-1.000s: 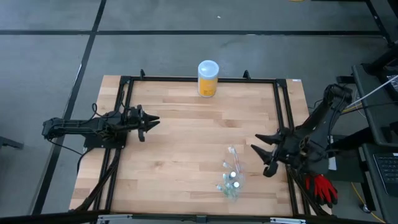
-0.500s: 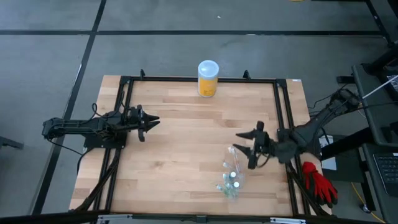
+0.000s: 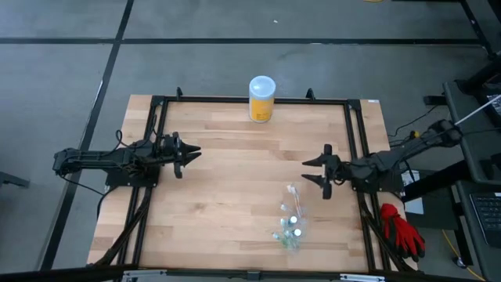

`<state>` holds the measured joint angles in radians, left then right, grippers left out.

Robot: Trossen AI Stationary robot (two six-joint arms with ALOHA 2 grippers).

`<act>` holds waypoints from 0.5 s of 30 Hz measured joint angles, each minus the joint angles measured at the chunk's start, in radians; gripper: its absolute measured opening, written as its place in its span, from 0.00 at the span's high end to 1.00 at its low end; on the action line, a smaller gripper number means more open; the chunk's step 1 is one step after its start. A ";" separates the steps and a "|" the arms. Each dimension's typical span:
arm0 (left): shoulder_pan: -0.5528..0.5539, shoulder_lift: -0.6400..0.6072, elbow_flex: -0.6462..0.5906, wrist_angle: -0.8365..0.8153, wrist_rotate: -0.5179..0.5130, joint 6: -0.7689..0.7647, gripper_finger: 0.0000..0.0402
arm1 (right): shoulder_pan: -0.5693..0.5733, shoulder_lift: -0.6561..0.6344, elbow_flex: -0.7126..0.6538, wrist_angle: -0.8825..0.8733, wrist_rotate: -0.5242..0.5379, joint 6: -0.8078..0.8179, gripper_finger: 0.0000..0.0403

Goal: Pick & Place toothbrushing station
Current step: Return to Home Position

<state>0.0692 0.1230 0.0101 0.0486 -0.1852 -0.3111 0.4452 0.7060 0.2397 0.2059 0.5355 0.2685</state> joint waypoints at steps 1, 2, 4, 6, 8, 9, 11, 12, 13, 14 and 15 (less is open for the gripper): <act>0.000 0.000 0.000 0.000 0.000 0.000 0.74 | -0.014 -0.026 -0.018 0.002 -0.025 -0.022 0.45; 0.000 0.000 0.000 0.000 0.000 0.000 0.74 | -0.029 -0.051 -0.036 0.002 -0.053 -0.044 0.45; 0.000 0.000 0.000 0.000 0.000 0.000 0.74 | -0.059 -0.101 -0.070 -0.010 -0.100 -0.069 0.45; 0.000 0.000 0.000 0.000 0.000 0.000 0.74 | -0.090 -0.147 -0.090 -0.013 -0.153 -0.088 0.45; 0.000 0.000 0.000 0.000 0.000 0.000 0.74 | -0.120 -0.186 -0.106 -0.036 -0.217 -0.117 0.45; 0.000 0.000 0.000 0.000 0.000 0.000 0.74 | -0.134 -0.205 -0.116 -0.055 -0.244 -0.132 0.45; 0.000 0.000 0.000 0.000 0.000 0.000 0.74 | -0.162 -0.246 -0.138 -0.065 -0.287 -0.169 0.45; 0.000 0.000 0.000 0.000 0.000 0.000 0.74 | -0.175 -0.265 -0.146 -0.066 -0.312 -0.178 0.45; 0.000 0.000 0.000 0.000 0.000 0.000 0.74 | -0.187 -0.283 -0.150 -0.077 -0.343 -0.188 0.45; 0.000 0.000 0.000 0.000 0.000 0.000 0.74 | -0.197 -0.298 -0.153 -0.094 -0.374 -0.198 0.45; 0.000 0.000 0.000 0.000 0.000 0.000 0.74 | -0.206 -0.315 -0.154 -0.119 -0.406 -0.205 0.45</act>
<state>0.0692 0.1230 0.0101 0.0486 -0.1852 -0.3107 0.2391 0.3905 0.0860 0.0873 0.1293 0.0634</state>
